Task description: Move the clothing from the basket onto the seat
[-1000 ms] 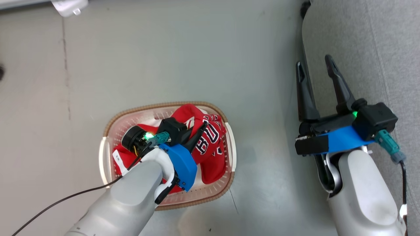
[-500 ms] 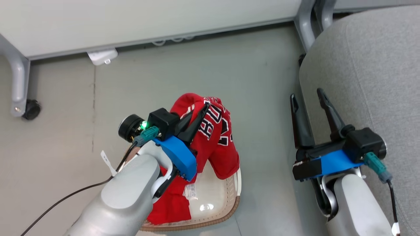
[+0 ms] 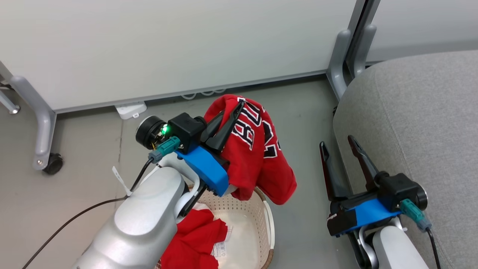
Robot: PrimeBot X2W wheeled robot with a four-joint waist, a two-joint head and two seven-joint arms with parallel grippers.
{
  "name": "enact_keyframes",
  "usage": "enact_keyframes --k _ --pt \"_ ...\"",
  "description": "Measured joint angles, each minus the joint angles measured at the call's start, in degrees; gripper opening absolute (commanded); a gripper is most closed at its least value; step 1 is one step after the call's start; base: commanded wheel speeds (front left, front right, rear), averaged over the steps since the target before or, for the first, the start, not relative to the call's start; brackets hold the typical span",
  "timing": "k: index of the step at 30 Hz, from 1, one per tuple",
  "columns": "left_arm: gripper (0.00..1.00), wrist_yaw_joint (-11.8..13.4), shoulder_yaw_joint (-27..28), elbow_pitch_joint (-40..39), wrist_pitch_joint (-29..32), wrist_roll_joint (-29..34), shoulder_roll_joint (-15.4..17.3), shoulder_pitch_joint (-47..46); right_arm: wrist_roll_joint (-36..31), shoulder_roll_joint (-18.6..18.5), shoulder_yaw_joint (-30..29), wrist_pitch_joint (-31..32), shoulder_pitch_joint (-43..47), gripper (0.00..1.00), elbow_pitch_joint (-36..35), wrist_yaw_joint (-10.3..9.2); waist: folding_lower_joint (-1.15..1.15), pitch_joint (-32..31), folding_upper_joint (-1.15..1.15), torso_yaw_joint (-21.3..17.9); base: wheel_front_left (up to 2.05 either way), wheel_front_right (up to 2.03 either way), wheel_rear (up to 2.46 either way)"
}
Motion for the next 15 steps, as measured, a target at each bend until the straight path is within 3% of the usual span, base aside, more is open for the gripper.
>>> enact_keyframes --k 15 --pt "0.0 -0.56 -1.31 -0.91 0.0 0.41 -0.75 0.74 -0.65 -0.01 2.93 0.01 2.38 1.0 0.2 0.0 0.01 -4.04 0.0 0.15 0.0 0.0 0.0"
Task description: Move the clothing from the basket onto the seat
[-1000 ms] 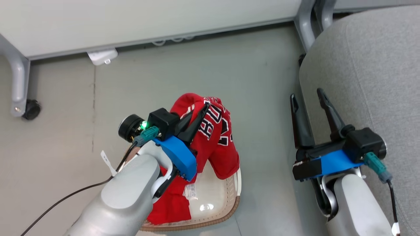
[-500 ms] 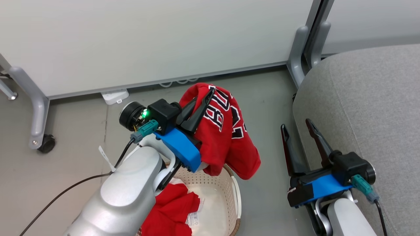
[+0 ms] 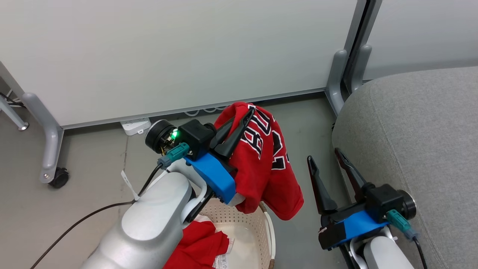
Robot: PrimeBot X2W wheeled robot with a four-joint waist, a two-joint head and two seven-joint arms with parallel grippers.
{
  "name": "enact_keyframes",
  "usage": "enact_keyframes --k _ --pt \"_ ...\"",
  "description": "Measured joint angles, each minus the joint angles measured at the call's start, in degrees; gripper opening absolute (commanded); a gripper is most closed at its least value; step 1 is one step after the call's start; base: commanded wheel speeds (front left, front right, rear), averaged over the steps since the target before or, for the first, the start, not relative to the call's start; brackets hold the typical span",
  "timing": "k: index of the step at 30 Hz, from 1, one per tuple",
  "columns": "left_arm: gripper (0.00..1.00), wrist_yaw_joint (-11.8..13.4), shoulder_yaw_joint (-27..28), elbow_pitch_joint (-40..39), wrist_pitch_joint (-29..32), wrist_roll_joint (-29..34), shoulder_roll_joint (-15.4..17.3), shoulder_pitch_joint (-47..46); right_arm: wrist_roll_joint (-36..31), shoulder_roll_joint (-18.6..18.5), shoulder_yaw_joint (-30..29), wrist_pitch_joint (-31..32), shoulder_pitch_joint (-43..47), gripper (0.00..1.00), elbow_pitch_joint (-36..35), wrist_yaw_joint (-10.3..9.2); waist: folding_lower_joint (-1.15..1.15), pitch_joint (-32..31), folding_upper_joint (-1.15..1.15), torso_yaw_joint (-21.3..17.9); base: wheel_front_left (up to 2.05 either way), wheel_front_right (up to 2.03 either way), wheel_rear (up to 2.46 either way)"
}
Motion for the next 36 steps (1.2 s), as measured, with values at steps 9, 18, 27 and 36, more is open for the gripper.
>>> enact_keyframes --k 9,18,27,36 --pt "0.0 -0.03 -0.41 -0.14 0.01 -0.07 0.01 0.18 -0.55 -2.07 7.51 -0.01 -4.82 1.0 0.49 0.0 0.0 0.33 0.0 0.27 0.0 0.0 0.0" --pt "0.0 -0.18 -1.58 -0.98 0.01 0.26 -0.78 -0.52 -2.2 -5.1 13.11 0.0 -13.84 1.0 8.79 0.0 0.0 2.22 0.0 1.32 0.0 0.0 0.0" --pt "0.0 -0.55 -4.38 -2.99 0.01 0.59 -1.63 -1.04 -1.2 -7.87 19.93 -0.01 -21.47 1.0 16.1 0.0 0.01 3.48 0.0 2.61 0.0 0.0 0.0" --pt "0.0 -0.68 -5.59 -4.66 0.01 0.57 -1.67 -1.88 4.52 -9.2 29.34 -0.01 -25.49 1.0 21.43 0.01 0.0 4.39 0.0 3.27 0.0 0.0 0.0"
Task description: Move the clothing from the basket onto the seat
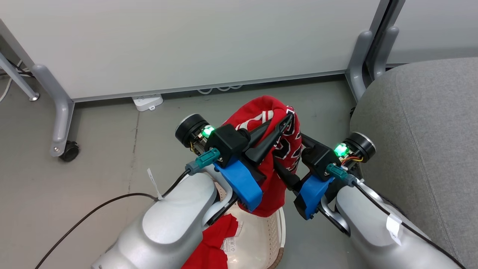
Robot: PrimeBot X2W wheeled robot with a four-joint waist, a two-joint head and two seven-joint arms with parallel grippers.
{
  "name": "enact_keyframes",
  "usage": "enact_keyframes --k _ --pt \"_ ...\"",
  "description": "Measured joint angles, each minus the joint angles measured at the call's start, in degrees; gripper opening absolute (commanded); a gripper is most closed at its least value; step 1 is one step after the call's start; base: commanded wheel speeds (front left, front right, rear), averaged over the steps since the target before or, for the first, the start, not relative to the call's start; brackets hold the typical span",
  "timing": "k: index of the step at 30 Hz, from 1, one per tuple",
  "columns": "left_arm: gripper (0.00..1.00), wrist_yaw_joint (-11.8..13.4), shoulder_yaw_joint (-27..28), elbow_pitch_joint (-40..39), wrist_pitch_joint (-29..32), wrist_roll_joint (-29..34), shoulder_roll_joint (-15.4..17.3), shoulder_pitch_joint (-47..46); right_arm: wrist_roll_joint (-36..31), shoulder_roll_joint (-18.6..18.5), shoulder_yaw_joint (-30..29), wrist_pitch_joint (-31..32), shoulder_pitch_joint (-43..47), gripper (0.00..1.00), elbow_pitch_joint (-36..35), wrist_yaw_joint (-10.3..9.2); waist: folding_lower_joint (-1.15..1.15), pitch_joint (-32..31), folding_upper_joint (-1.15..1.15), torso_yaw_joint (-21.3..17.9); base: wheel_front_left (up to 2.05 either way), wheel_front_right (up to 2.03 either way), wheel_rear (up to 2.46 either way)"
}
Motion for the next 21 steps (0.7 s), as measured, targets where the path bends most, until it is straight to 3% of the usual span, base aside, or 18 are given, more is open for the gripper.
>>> enact_keyframes --k 1,2,21 --pt "0.0 0.0 0.01 -0.12 0.0 0.0 0.0 -0.12 0.81 -0.08 0.89 0.0 -0.3 0.27 0.36 0.0 0.0 0.09 0.0 0.04 0.0 0.0 0.0" --pt "0.0 0.0 0.01 -0.23 -0.01 0.01 0.04 -0.18 1.53 -0.1 1.59 0.01 -0.55 0.0 0.62 0.0 0.0 0.16 0.0 0.06 0.0 0.0 0.0" --pt "0.0 0.02 0.6 0.21 -0.03 0.21 0.54 -0.29 7.4 -0.82 3.57 0.01 -1.58 0.0 -0.49 0.0 0.0 0.05 0.0 -0.28 0.0 0.0 0.0"
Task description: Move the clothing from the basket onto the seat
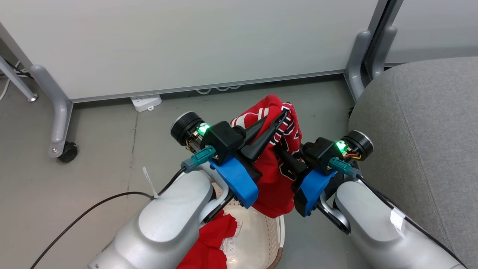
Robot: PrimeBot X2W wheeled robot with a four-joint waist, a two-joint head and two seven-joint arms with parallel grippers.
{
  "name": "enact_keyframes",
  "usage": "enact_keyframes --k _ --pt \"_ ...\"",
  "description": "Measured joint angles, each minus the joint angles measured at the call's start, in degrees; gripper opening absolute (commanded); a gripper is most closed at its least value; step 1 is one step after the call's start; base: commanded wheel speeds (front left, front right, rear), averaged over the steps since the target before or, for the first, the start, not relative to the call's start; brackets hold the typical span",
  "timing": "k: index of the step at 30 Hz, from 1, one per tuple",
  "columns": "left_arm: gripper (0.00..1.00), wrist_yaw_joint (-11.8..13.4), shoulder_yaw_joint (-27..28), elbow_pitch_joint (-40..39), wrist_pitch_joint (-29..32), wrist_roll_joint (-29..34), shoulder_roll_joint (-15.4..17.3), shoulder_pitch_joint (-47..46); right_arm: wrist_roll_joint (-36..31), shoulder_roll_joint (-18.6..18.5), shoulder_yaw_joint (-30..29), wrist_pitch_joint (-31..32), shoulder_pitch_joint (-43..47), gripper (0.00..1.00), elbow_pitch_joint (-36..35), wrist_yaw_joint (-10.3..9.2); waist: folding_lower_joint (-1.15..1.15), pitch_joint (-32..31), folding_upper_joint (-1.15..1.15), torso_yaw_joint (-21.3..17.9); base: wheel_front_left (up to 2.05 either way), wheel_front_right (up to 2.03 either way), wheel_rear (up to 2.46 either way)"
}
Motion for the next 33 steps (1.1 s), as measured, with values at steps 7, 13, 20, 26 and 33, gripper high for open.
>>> enact_keyframes --k 7,13,20,26,33 --pt "0.0 0.0 0.1 0.45 -0.02 0.15 0.0 0.01 1.24 -0.18 0.38 0.0 0.05 0.0 -0.96 0.0 0.0 0.13 0.0 0.11 0.0 0.0 0.0" --pt "1.0 0.47 0.33 0.83 -0.02 0.18 0.03 0.1 1.86 -0.46 -0.57 0.0 0.2 0.0 -1.93 0.0 0.0 0.23 0.0 0.03 0.0 0.0 0.0" --pt "1.0 0.71 0.57 0.9 -0.02 0.45 0.42 0.48 1.89 -0.54 -2.86 0.0 0.86 0.0 -2.9 0.0 0.0 0.49 0.0 -0.51 0.0 0.0 0.0" --pt "1.0 1.08 0.55 0.77 -0.02 0.85 0.75 0.58 1.4 -0.6 -6.35 0.0 1.71 0.0 -4.16 0.0 0.0 1.34 0.0 -1.71 0.0 0.0 0.0" --pt "1.0 1.21 0.05 0.31 -0.01 1.29 1.37 0.19 0.09 -0.6 -12.39 0.0 2.29 0.0 -6.08 0.0 0.0 3.05 0.0 -4.76 0.0 0.0 0.0"
